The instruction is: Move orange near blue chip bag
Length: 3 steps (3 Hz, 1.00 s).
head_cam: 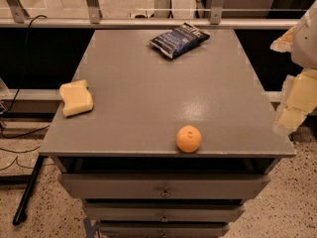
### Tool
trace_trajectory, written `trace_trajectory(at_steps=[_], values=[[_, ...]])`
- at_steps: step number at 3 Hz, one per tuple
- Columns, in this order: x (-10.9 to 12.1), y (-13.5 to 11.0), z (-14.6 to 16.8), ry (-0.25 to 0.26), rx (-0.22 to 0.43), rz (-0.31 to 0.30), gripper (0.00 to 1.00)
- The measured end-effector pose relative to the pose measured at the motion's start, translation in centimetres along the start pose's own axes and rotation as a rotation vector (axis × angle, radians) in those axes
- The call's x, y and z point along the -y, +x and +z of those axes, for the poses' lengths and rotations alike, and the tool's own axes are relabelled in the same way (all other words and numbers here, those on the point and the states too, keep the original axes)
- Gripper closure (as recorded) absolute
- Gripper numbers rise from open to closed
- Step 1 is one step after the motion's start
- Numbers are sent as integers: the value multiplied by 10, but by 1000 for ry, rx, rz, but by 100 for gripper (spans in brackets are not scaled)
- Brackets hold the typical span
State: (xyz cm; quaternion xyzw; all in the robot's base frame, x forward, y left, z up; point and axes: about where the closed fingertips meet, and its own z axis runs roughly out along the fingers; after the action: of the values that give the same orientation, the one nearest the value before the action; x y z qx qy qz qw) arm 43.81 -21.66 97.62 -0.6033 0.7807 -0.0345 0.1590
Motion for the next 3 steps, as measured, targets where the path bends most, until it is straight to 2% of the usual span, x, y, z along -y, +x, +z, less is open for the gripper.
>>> trace_trajectory(at_steps=[1,2,3], values=[[0,0,0,0,0,0,0],[-8,-22,30,-48,57,12,0],[-27,-53,70,-107,126,16,0]])
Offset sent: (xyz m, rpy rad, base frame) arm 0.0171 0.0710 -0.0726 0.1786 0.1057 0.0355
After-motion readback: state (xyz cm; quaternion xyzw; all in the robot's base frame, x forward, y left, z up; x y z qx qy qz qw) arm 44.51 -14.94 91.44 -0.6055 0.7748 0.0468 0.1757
